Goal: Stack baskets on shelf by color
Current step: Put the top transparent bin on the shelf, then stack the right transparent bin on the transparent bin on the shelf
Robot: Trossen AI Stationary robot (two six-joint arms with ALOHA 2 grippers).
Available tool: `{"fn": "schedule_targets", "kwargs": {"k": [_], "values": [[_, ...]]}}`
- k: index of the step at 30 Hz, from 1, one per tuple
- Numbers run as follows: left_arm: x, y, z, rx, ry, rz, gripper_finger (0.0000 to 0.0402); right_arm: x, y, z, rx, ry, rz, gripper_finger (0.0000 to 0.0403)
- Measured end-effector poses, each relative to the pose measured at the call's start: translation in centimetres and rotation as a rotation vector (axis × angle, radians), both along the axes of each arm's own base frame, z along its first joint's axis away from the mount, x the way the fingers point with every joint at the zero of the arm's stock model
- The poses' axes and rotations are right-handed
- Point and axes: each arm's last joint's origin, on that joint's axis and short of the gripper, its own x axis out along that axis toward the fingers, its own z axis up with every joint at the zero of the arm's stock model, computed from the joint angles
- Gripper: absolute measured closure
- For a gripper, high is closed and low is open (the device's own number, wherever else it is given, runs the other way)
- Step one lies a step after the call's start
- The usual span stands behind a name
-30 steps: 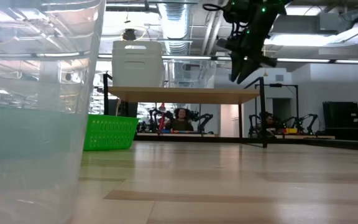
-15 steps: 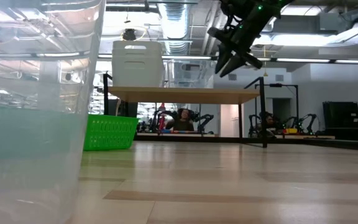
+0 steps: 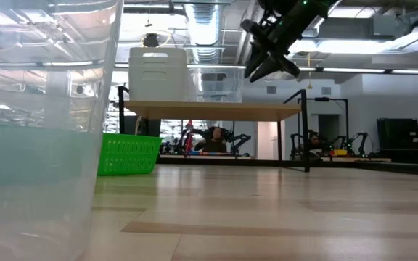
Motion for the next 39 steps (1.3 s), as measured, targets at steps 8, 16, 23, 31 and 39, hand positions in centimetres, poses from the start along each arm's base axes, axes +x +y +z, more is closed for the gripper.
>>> {"fn": "schedule_targets", "kwargs": {"k": [8, 16, 23, 31, 39], "values": [[0.0, 0.0, 0.0, 0.003, 0.004, 0.000, 0.0157, -3.8, 2.2, 4.0, 0.070, 0.080, -0.007, 0.0284], [0.1, 0.0, -0.2, 0.009, 0.023, -0.015, 0.0157, -7.4, 12.3, 3.0, 0.441, 0.435, 0.053, 0.0275], [0.0, 0.0, -0.2, 0.025, 0.038, -0.002, 0.0157, -8.1, 23.2, 1.8, 0.660, 0.489, -0.019, 0.0193], [-0.2, 0.2, -0.2, 0.081, 0.121, 0.117, 0.0157, -8.9, 34.3, -0.1, 0.868, 0.449, 0.088, 0.0155], [-0.3, 0.7, -0.2, 0.094, 0.148, 0.183, 0.0157, -8.8, 41.1, -5.4, 0.852, 0.542, 0.170, 0.0171]]}}
